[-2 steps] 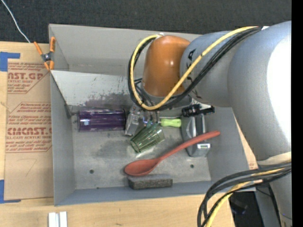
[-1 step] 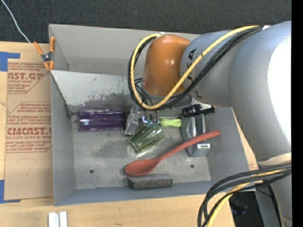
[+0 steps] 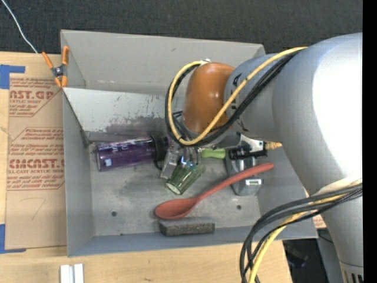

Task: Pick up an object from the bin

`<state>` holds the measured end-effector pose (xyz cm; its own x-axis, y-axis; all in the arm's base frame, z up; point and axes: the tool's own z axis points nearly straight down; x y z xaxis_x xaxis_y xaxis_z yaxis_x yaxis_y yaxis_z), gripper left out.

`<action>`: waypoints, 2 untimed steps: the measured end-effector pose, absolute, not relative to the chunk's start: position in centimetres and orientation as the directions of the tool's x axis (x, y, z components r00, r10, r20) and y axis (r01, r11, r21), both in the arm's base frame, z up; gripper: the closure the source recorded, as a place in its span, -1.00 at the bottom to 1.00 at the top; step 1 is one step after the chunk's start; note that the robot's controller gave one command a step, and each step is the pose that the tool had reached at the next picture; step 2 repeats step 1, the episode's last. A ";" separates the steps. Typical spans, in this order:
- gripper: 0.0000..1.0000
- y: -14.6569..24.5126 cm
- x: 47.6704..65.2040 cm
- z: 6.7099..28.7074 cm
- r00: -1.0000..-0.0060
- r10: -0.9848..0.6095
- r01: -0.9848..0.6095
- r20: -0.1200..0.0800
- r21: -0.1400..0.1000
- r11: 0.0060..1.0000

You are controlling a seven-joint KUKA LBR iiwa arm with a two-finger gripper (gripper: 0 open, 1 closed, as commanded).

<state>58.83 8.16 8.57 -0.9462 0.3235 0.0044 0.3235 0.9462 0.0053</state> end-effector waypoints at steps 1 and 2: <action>1.00 8.2 58.8 8.6 -0.946 0.323 0.323 0.004 0.006 0.946; 1.00 8.2 58.8 8.6 -0.946 0.323 0.323 0.004 0.006 0.946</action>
Offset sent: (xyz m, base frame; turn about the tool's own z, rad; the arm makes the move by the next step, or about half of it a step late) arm -0.0016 0.0064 0.0332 -0.0891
